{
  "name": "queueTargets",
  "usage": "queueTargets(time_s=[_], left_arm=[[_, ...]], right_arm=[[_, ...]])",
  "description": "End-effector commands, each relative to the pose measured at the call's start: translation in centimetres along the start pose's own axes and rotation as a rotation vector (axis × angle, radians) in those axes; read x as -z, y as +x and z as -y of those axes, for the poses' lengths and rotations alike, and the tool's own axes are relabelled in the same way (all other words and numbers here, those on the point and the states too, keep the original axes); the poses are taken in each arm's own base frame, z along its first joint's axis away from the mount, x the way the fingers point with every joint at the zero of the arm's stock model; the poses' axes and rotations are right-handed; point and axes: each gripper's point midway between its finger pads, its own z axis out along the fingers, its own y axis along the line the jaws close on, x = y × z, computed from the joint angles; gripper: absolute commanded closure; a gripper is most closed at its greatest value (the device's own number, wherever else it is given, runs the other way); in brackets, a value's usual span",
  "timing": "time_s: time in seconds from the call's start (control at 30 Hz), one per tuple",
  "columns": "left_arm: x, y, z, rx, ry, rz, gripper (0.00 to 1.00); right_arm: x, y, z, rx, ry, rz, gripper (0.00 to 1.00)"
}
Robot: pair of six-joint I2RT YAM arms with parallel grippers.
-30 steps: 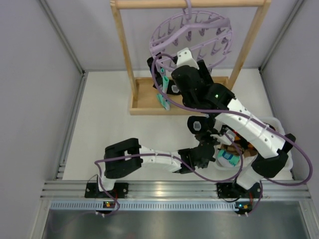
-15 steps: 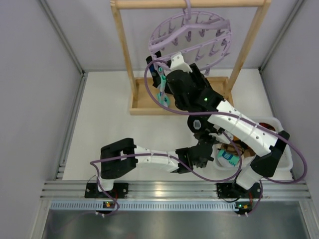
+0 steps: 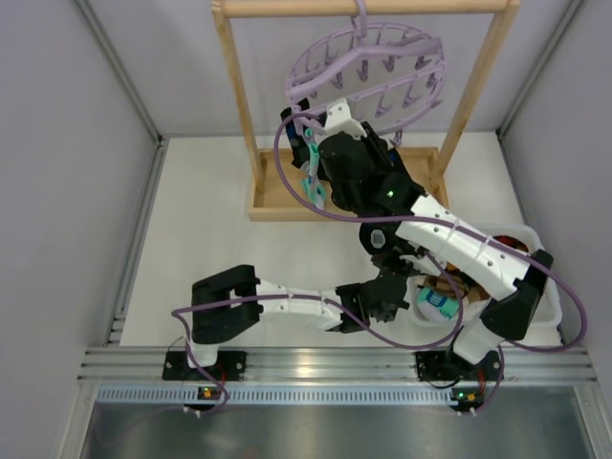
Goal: Remove the socks clipped to the hanger
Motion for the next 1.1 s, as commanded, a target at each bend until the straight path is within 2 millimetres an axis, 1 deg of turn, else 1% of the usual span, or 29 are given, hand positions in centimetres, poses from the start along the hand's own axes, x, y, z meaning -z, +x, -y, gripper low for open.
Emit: queueTargets(time_s=[0.0,0.1,0.13,0.2,0.23,0.33,0.43,0.53,0.57,0.6,0.67,0.7,0.73,0.77,0.83,0.87,0.93,0.97,1.07], left_arm=[[0.4,-1.7,-1.4,0.086,-0.015,0.034,1.00],[0.6,-0.5,-1.6,0.104,-0.020,0.014,1.00],[0.7,0.4,-1.5,0.113,-0.019,0.002,1.00],[0.7,1.1,-1.9,0.136,-0.024,-0.007,1.00],[0.8,1.8,-2.0,0.134,-0.027,-0.018,1.00],[0.9,2.5,-2.5,0.157,-0.029,-0.026,1.00],[0.9,2.2,-2.8,0.171,-0.019,-0.015,1.00],[0.8,1.3,-2.8,0.185,-0.002,0.005,1.00],[0.8,0.9,-2.9,0.192,0.001,0.012,1.00],[0.8,0.6,-2.9,0.198,0.007,0.020,1.00],[0.8,-0.3,-3.2,0.213,0.009,0.036,1.00],[0.8,-0.7,-3.3,0.214,0.011,0.043,1.00],[0.8,-1.1,-3.5,0.221,0.009,0.050,1.00],[0.8,-1.3,-3.6,0.220,0.010,0.053,1.00],[0.8,-1.9,-3.9,0.221,0.009,0.062,1.00],[0.7,-2.0,-3.9,0.219,0.009,0.064,1.00],[0.6,-2.3,-4.0,0.217,0.010,0.070,1.00],[0.6,-2.4,-3.9,0.217,0.010,0.070,1.00],[0.6,-2.4,-3.7,0.222,0.016,0.072,1.00]], right_arm=[[1.0,-1.6,1.4,-0.088,0.013,0.042,0.98],[1.1,-1.7,1.4,-0.104,-0.003,0.048,1.00],[1.1,-1.7,1.0,-0.110,-0.016,0.052,1.00],[1.2,-1.8,1.3,-0.135,-0.026,0.060,1.00],[1.2,-1.8,1.1,-0.137,-0.036,0.063,1.00],[1.3,-2.1,1.2,-0.151,-0.042,0.071,1.00],[1.3,-2.2,1.0,-0.147,-0.045,0.076,1.00],[0.9,-2.2,0.7,-0.122,-0.022,0.075,0.99],[0.7,-2.2,0.3,-0.108,-0.012,0.071,0.96],[0.6,-2.1,0.4,-0.084,-0.002,0.070,0.88],[0.3,-2.1,-0.1,-0.074,0.006,0.068,0.87],[0.1,-2.1,-0.2,-0.067,0.009,0.067,0.85],[-0.1,-2.1,-0.4,-0.063,0.009,0.067,0.81],[-0.2,-2.1,-0.6,-0.064,0.011,0.068,0.72],[-0.4,-2.2,-1.0,-0.051,0.012,0.068,0.68],[-0.4,-2.2,-1.1,-0.047,0.013,0.067,0.57],[-0.5,-2.3,-1.3,-0.041,0.017,0.066,0.49],[-0.6,-2.4,-1.4,-0.039,0.019,0.068,0.40],[-0.7,-2.4,-1.5,-0.022,0.030,0.066,0.39]])
